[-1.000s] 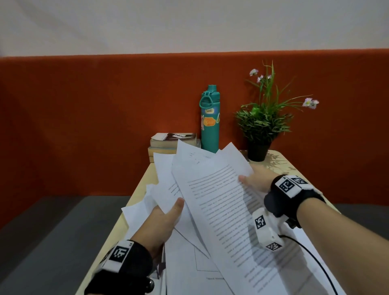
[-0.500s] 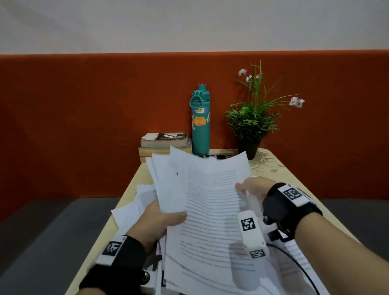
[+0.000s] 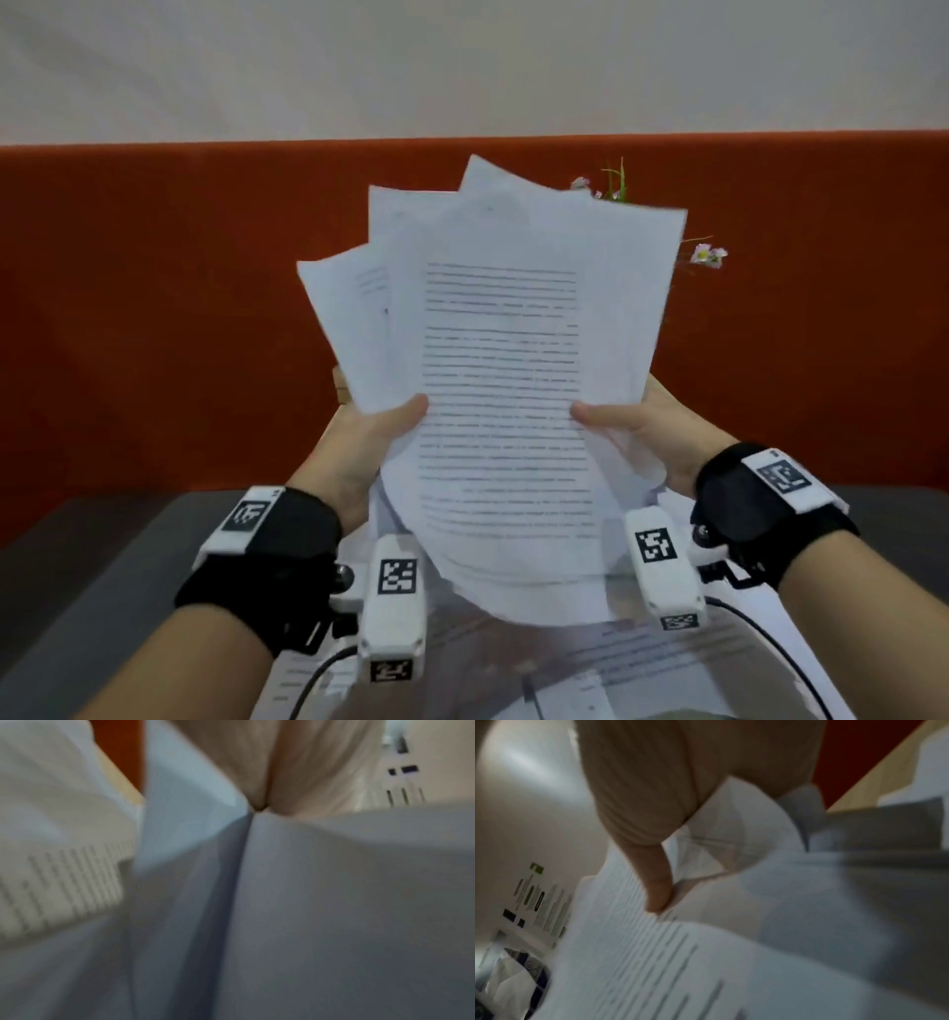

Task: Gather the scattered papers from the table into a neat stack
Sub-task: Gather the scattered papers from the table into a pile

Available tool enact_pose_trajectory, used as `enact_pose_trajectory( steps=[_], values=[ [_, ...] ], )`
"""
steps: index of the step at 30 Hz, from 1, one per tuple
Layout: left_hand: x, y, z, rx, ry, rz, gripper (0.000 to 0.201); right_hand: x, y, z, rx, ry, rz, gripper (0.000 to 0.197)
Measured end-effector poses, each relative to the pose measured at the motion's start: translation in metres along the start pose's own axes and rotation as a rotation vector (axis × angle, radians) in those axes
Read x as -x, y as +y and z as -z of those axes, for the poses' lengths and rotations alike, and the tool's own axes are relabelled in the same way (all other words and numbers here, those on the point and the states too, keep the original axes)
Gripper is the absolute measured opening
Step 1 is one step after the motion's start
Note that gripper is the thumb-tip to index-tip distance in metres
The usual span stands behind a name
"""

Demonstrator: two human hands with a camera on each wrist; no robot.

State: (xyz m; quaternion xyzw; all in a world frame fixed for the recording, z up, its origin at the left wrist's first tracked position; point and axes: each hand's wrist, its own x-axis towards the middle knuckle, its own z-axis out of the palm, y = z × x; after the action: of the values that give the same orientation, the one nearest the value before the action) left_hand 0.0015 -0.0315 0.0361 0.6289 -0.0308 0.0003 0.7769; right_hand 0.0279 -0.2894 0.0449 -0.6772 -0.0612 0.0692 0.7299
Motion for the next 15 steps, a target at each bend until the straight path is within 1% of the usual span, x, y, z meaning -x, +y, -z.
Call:
enact_pose_trajectory(
  steps=[1, 2, 3, 6, 7, 8, 9, 10, 11, 12, 13, 14, 15],
  values=[
    [-0.002, 0.002, -0.004, -0.04, -0.002, 0.02, 0.038, 0.002, -0.002, 0.001, 0.018, 0.034, 0.011, 0.031],
    [-0.002, 0.005, -0.006, -0.161, -0.001, 0.038, 0.036, 0.003, -0.004, 0.004, 0.014, 0.096, 0.026, 0.038],
    [-0.002, 0.008, -0.005, -0.346, 0.004, 0.072, 0.037, 0.004, -0.007, 0.007, -0.005, 0.167, 0.043, 0.042],
    [0.0, 0.011, 0.023, -1.036, 0.073, 0.282, 0.045, 0.011, -0.016, 0.023, 0.023, 0.35, 0.085, 0.031],
    [0.005, 0.01, 0.032, -1.243, 0.052, 0.38, 0.047, 0.013, -0.016, 0.03, 0.059, 0.379, 0.081, 0.03],
    [0.008, 0.007, 0.039, -1.395, 0.017, 0.488, 0.055, 0.014, -0.014, 0.035, 0.099, 0.406, 0.073, 0.03],
    [0.012, 0.002, 0.044, -1.467, 0.004, 0.597, 0.064, 0.015, -0.012, 0.04, 0.133, 0.423, 0.064, 0.033],
    [0.015, -0.007, 0.048, -1.449, -0.022, 0.653, 0.065, 0.014, -0.008, 0.044, 0.156, 0.435, 0.05, 0.038],
    [0.019, -0.015, 0.048, -1.404, -0.059, 0.658, 0.062, 0.014, -0.006, 0.045, 0.173, 0.441, 0.036, 0.04],
    [0.022, -0.022, 0.048, -1.332, -0.029, 0.631, 0.063, 0.014, -0.004, 0.045, 0.186, 0.45, 0.022, 0.042],
    [0.023, -0.029, 0.047, -1.331, 0.011, 0.6, 0.07, 0.014, -0.003, 0.045, 0.191, 0.459, 0.01, 0.044],
    [0.027, -0.032, 0.044, -1.433, 0.046, 0.568, 0.076, 0.014, -0.001, 0.045, 0.197, 0.47, -0.001, 0.045],
    [0.029, -0.036, 0.04, -1.549, 0.09, 0.52, 0.078, 0.013, 0.001, 0.045, 0.204, 0.478, -0.005, 0.046]
  ],
)
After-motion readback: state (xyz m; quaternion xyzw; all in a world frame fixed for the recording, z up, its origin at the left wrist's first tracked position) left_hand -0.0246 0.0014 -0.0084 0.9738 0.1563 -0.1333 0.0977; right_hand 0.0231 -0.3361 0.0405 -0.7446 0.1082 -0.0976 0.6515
